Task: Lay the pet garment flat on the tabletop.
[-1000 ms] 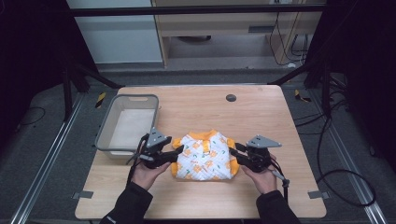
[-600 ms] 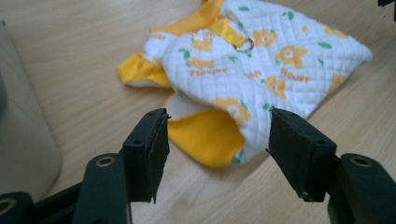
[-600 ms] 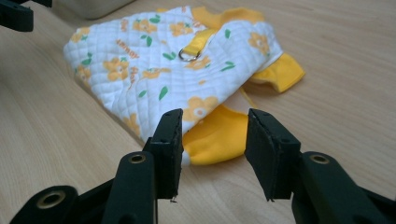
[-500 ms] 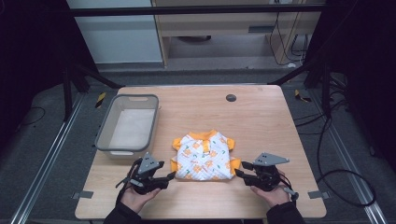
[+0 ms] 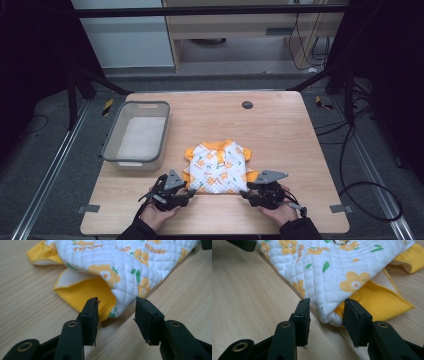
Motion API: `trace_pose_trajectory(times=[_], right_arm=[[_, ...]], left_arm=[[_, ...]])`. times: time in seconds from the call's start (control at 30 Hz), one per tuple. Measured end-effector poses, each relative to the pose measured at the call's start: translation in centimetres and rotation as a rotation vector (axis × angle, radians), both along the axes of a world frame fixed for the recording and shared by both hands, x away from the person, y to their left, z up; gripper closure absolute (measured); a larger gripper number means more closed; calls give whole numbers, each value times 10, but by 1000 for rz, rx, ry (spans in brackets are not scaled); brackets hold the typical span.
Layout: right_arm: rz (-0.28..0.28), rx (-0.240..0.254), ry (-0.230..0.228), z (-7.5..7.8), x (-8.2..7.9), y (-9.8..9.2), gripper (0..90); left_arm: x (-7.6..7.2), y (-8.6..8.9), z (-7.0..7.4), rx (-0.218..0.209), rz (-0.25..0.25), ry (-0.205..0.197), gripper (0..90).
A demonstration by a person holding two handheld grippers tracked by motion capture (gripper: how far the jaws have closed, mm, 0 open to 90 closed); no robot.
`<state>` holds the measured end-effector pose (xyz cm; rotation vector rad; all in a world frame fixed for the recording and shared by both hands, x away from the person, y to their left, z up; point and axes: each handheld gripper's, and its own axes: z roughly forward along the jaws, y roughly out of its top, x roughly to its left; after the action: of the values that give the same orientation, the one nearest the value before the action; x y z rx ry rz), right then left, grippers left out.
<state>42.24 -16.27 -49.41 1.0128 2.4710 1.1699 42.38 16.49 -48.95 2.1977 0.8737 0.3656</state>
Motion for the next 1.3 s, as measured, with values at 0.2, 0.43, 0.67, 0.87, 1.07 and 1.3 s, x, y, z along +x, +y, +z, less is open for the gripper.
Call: trace_pose_trajectory(times=[0.2,0.43,0.67,0.87,1.07,1.3], right_arm=[[-4,-26,-5,-2,1,1,715],[24,37,10,10,-1,0,825],[49,142,-7,40,-14,-11,825],[10,228,81,59,3,-15,823],[-154,203,89,38,50,-11,784],[-230,95,10,12,66,-1,704]], left_arm=[[4,-1,-4,5,3,27,654],[1,0,4,2,-12,38,822],[-17,11,45,-131,-58,12,832],[-3,17,65,-185,-26,22,824],[39,8,45,-157,68,59,807],[58,2,22,-140,142,38,608]])
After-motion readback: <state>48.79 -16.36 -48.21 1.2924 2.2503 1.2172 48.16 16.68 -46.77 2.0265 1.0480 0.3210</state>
